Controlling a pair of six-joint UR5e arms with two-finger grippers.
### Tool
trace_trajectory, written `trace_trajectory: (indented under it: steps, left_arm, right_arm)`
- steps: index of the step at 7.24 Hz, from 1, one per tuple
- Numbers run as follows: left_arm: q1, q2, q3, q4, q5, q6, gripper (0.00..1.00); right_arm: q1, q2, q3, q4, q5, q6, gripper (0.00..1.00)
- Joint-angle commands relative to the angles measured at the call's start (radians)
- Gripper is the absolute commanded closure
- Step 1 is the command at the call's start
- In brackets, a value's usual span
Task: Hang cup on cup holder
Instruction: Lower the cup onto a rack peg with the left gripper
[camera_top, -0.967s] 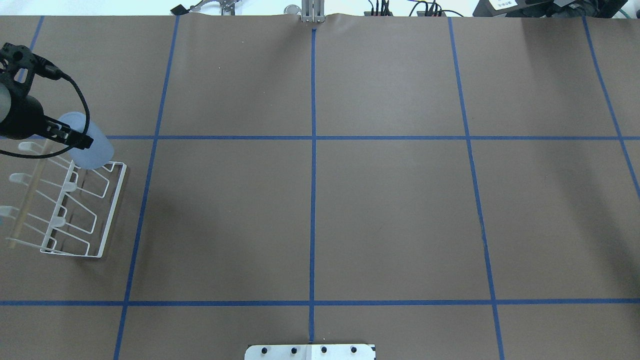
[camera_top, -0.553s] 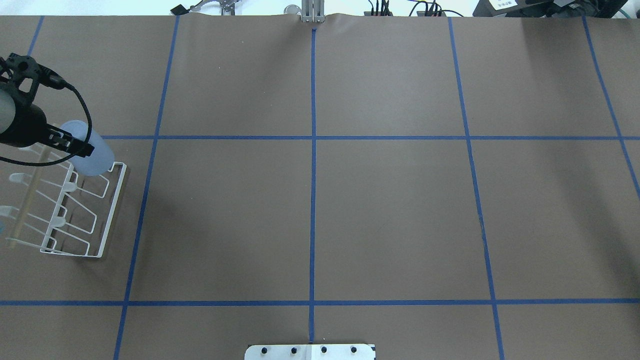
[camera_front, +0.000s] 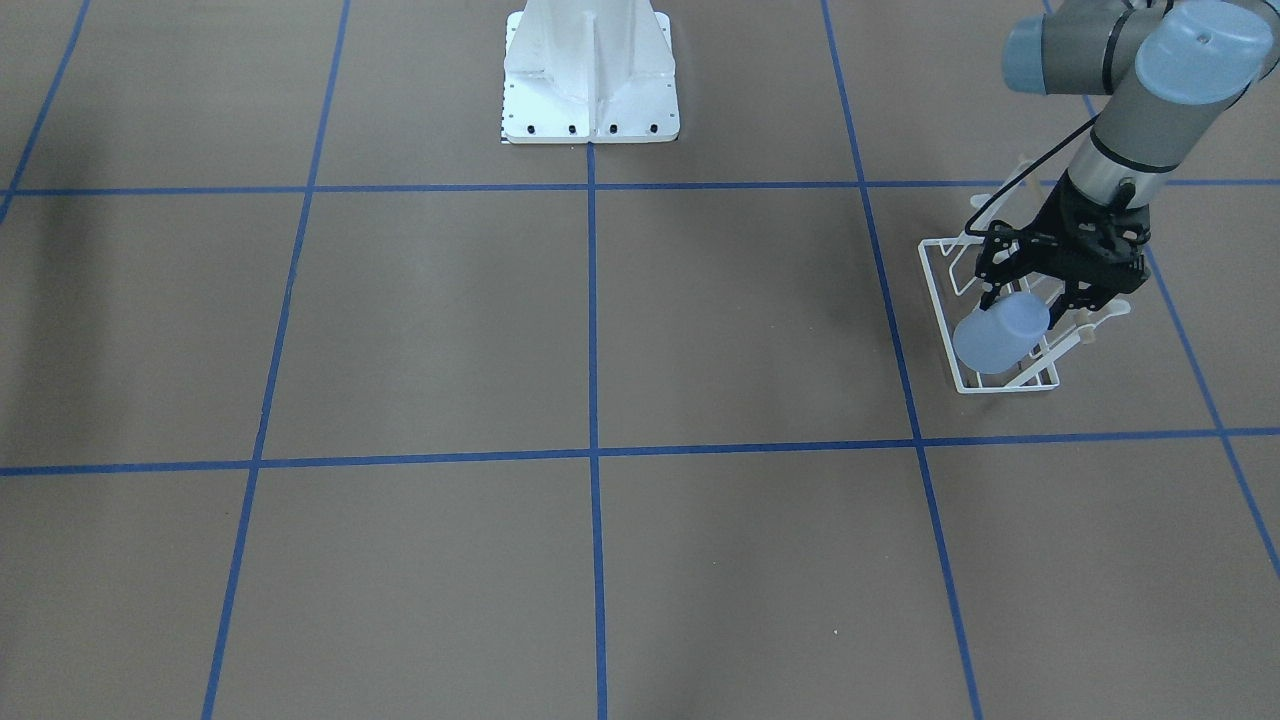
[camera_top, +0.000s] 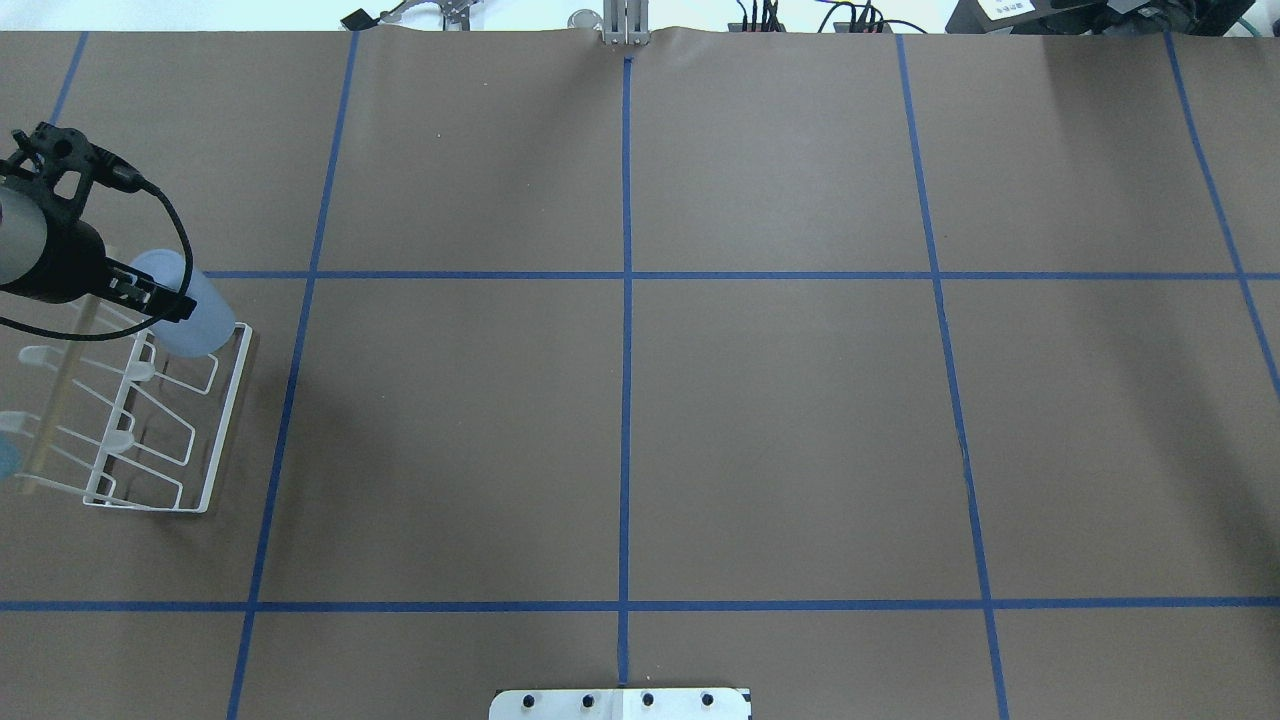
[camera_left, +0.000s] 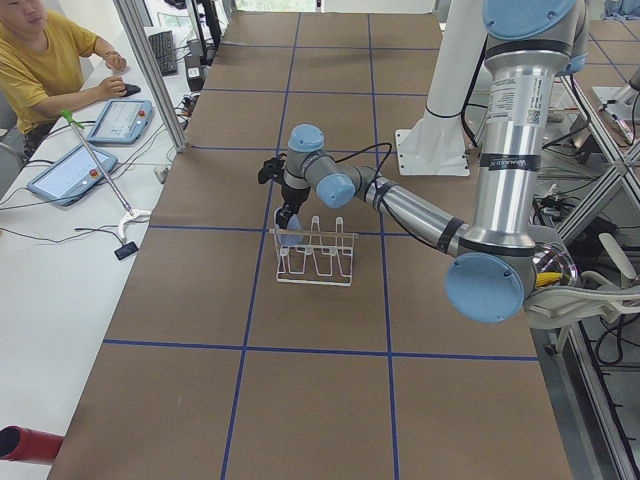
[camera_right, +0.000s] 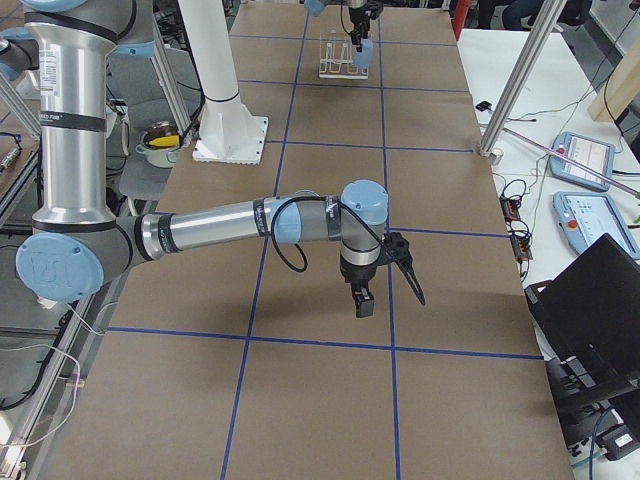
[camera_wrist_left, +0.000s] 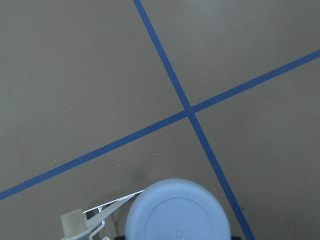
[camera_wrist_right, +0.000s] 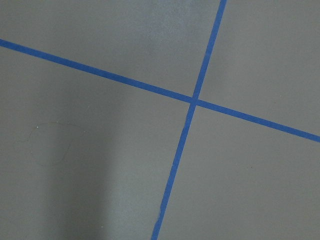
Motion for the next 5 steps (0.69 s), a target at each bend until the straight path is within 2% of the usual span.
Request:
trace_trajectory:
  steps: [1,4,5]
  left_arm:
    - [0.0,-0.002,0.009,-0.023,-0.002,-0.001,0.02]
    - [-0.012,0.007,-0.061,0.002,-0.009,-0.001,0.02]
    - [-0.03,0.007,-0.105,0.082,-0.011,0.004,0.02]
  right_arm:
    - [0.0,0.001,0.0,0.0,0.0,0.0,0.0]
    - [0.0,0.003,0.0,0.0,0.003,0.0,0.0]
    - [0.0,0.004,-0.002,-0.001,0.003,0.002,0.0]
